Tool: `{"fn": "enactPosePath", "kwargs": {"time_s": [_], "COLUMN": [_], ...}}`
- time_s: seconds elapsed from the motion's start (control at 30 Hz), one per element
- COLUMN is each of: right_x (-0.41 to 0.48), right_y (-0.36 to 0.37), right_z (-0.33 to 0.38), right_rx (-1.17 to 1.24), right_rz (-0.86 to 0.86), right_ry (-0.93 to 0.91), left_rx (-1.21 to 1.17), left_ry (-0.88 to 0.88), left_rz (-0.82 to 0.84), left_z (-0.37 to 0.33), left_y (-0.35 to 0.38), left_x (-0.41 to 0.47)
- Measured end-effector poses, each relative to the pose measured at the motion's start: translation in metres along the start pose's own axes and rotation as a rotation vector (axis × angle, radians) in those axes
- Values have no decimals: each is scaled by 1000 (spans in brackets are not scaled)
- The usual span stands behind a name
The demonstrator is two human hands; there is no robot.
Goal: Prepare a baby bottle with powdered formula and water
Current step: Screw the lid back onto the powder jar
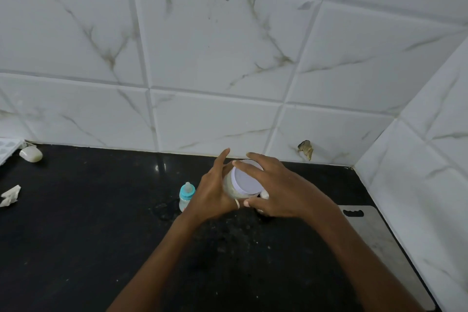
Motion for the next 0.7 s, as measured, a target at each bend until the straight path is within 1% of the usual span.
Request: {"fn": "enactPosePath", "kwargs": {"time_s": [0.07, 0.27, 0.43, 0.57, 0.7], "right_x": [3, 9, 11, 11, 10], "right_y": [2, 4, 1, -2, -3], "right_z": [-4, -3, -1, -2, 2], "right_rx": [-19, -25, -48, -27, 1], "right_rz": [24, -15, 63, 50, 0], "right_ry": [-21, -55, -70, -41, 66], "left_rx": [5, 8, 40, 33, 42], "left_ry": [10, -24, 28, 48, 21], "left_rz": [19, 42, 91, 63, 16], "left_z": [1, -4, -6, -8, -5], "left_y": [-2, 1, 0, -1, 1], "left_x": [1, 1, 4, 3, 1]}}
Point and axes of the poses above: each hand's wrist, its own x-axis towards the middle knuckle, its own y-axis out of the palm, z = x × y, the point moved 3 cm from there along x, towards the middle knuckle, and after that the axes turned 10 degrees about -z, right-handed, at the moved point
